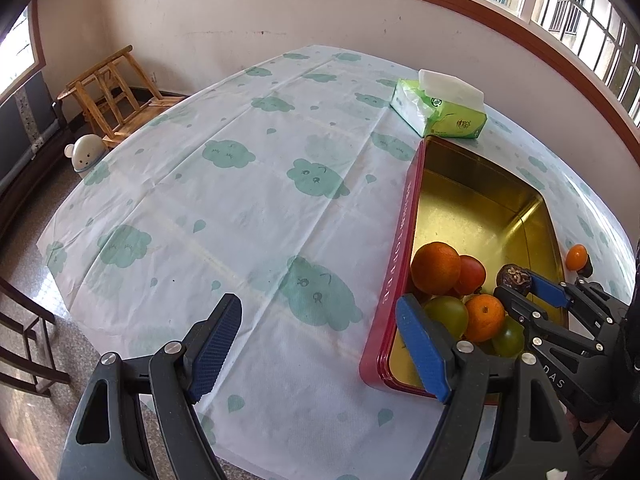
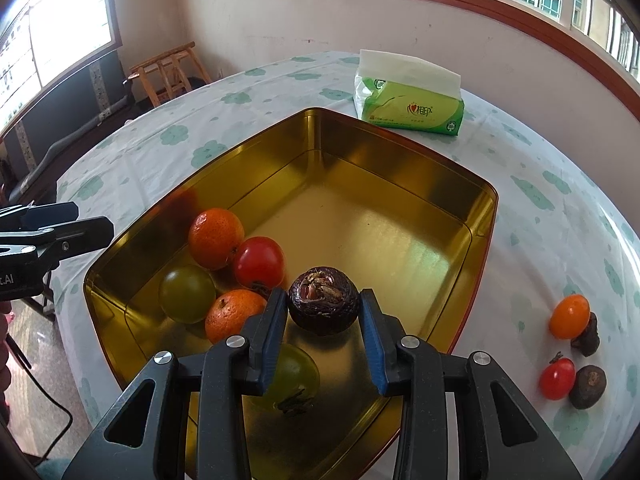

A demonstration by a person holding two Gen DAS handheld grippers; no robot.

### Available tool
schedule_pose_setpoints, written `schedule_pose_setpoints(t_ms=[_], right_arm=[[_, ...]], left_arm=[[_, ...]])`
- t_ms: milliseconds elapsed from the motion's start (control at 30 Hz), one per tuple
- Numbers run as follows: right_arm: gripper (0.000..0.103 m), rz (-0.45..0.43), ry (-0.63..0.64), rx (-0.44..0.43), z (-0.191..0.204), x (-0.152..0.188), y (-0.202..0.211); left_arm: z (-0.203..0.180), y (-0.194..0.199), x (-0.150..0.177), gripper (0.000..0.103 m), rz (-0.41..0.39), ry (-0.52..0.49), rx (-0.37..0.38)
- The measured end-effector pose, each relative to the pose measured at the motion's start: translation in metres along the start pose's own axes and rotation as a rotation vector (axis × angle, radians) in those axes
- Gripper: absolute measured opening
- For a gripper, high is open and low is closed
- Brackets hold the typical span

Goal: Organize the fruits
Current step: 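Carry the dark brown fruit into the tin and open the right tool, then move the right tool to the other dark brown fruit and grasp it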

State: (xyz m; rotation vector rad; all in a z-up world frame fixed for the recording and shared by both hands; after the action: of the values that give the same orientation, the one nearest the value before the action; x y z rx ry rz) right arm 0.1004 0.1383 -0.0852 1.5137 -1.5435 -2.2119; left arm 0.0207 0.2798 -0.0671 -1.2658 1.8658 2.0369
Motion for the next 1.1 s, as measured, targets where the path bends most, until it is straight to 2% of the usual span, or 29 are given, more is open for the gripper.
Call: schedule_pose_setpoints(t_ms=[367, 567, 733, 933, 1100], right_arm=[[0.038, -0.045, -0.023, -0.022, -0.002, -0.003, 0.022], [0.039, -0.095, -0.072, -0.005, -0.022, -0.001, 0.05], [0.039, -0.118, -0.13, 0.061, -0.06, 0.014, 0.074], [0.04, -0.11, -0.226, 0.184, -0.128, 0.046, 0.097], [0.045, -0.085, -0.293, 0.272, -0.176, 0.073, 0.105]], left_arm=[[-0.014, 0.007, -0.002, 0.077, -0.008, -0.023, 0.014], [-0.034, 0.01, -0.002, 0.077, -0.008, -0.053, 0.041], [-0.058, 0.012, -0.001, 0.077, -0.008, -0.089, 0.075], [-0.091, 0.014, 0.002, 0.077, -0.008, -0.142, 0.121], [-0.117, 0.015, 0.005, 0.077, -0.001, -0.188, 0.154]])
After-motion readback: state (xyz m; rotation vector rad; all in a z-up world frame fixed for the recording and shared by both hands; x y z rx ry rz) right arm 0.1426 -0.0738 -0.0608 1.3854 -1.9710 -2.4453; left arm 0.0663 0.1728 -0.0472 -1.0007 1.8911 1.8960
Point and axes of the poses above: each gripper's, at about its wrist camera, not at the fingertips, and y roughly against the way its jaws point, z to its left, x to its underside, the point moved 7 cm from there along -y, roughly the way its jaws point, and after that the axes turned 6 degrees about -z, right-handed, at the moved point
